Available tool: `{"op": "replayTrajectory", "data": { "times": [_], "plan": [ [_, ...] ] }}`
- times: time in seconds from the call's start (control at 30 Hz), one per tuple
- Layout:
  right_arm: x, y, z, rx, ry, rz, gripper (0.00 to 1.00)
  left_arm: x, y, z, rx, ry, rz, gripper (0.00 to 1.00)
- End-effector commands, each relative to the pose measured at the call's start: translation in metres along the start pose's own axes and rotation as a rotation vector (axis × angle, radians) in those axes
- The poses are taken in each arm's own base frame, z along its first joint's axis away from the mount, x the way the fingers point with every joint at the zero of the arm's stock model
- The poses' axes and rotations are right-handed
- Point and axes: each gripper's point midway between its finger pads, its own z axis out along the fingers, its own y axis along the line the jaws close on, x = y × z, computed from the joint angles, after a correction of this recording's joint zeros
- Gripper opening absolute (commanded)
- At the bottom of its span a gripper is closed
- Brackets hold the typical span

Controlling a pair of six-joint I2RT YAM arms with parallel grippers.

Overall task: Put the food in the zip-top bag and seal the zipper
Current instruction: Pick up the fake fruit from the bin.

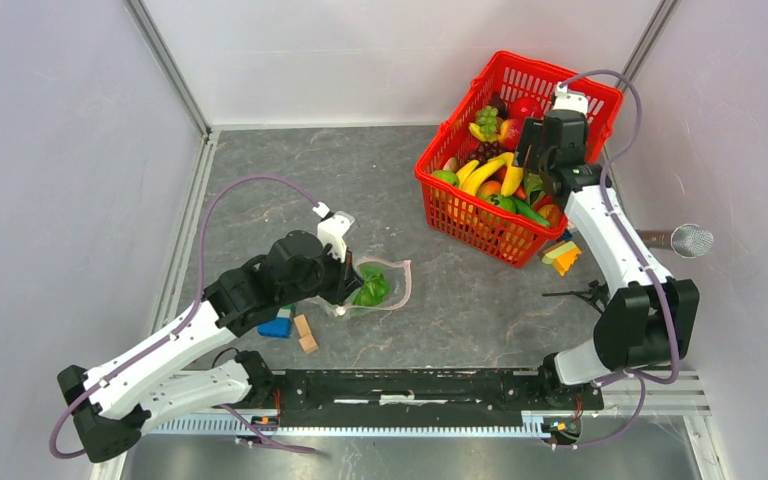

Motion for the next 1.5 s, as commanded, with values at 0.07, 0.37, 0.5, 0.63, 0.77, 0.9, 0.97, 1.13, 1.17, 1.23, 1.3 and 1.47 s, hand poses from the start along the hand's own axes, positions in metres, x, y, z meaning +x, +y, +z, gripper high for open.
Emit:
{"op": "replayTrajectory", "data": {
  "times": [0.07,0.37,0.5,0.63,0.77,0.9,0.97,1.13,1.17,1.23,1.3,1.47],
  "plan": [
    [-0.032,0.042,0.024,-0.188,-0.085,-0.086,0.82,-0.016,-0.008,-0.002,0.035,-0.062,-0.015,0.02],
    [-0.045,0.048,0.093,-0.142,-0.011,-0.211,0.96,-0.013,-0.005,-0.005,0.029,-0.061,-0.012,0.02],
    [-0.029,0.043,0.119,-0.139,0.03,-0.227,0.97,-0.012,-0.004,-0.004,0.023,-0.055,-0.008,0.02],
    [-0.025,0.046,0.133,-0.208,0.034,-0.225,0.85,-0.011,-0.005,-0.003,0.028,-0.045,-0.009,0.02],
    [-0.034,0.051,0.133,-0.255,-0.011,-0.213,0.73,-0.011,-0.005,-0.003,0.027,-0.046,-0.017,0.02],
    [-0.05,0.057,0.119,-0.295,-0.044,-0.183,0.49,-0.012,-0.006,-0.007,0.033,-0.057,-0.028,0.02],
    [-0.062,0.061,0.103,-0.33,-0.074,-0.168,0.45,-0.012,-0.006,-0.008,0.034,-0.06,-0.032,0.02],
    [-0.104,0.063,0.039,-0.393,-0.198,-0.109,0.44,-0.015,-0.007,-0.012,0.036,-0.076,-0.043,0.02],
    [-0.106,0.062,0.025,-0.405,-0.222,-0.097,0.45,-0.016,-0.006,-0.012,0.032,-0.082,-0.044,0.02],
    [-0.103,0.062,-0.003,-0.445,-0.26,-0.071,0.44,-0.016,-0.005,-0.012,0.024,-0.088,-0.045,0.02],
    [-0.09,0.068,-0.031,-0.527,-0.272,-0.046,0.44,-0.017,-0.003,-0.012,0.016,-0.092,-0.044,0.02],
    [-0.044,0.121,-0.121,-0.842,-0.301,-0.066,0.42,-0.021,-0.004,-0.01,0.014,-0.107,-0.053,0.02]
  ]
}}
